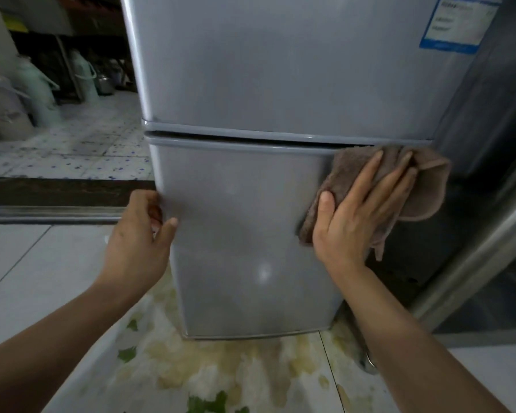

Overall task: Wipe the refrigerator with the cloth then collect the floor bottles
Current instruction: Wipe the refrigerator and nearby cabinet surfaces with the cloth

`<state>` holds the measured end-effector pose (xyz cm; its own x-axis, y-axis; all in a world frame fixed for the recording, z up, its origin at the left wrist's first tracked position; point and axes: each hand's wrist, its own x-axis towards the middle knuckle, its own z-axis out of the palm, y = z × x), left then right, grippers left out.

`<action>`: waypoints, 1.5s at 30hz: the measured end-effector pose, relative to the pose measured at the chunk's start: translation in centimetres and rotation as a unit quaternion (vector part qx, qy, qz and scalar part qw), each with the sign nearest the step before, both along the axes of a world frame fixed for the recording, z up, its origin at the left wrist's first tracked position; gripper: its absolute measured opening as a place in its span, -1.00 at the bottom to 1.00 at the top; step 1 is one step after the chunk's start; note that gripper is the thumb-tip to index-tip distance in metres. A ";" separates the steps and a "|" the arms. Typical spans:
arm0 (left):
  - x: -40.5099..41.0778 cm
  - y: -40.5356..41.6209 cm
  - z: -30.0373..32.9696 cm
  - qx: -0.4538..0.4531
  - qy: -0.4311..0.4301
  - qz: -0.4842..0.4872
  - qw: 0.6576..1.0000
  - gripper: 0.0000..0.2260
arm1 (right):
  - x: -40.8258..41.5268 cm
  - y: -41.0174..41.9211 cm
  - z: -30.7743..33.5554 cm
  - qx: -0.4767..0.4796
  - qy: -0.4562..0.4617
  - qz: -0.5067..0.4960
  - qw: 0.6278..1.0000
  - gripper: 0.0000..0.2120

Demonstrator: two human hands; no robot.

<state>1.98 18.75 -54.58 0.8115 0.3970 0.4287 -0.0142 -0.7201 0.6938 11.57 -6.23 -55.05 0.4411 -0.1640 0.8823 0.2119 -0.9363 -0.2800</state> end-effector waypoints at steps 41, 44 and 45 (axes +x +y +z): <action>-5.3 7.6 -2.6 -0.053 0.113 -0.049 0.991 -0.67 | -2.0 15.0 -1.0 -0.486 -0.139 0.208 0.837 -0.64; -5.8 7.5 -3.0 -0.044 0.119 -0.051 0.991 -0.68 | -2.8 15.0 -5.4 -0.600 -0.089 0.167 0.777 -0.64; -6.0 7.4 -3.1 -0.041 0.120 -0.054 0.990 -0.68 | -3.2 15.0 -6.8 -0.642 -0.069 0.147 0.750 -0.63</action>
<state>-3.97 26.18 -57.68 0.9259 0.3278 0.1876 0.0850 -0.6648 0.7422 8.36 8.78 -61.84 0.1822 0.9452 0.2710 0.4061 -0.3234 0.8547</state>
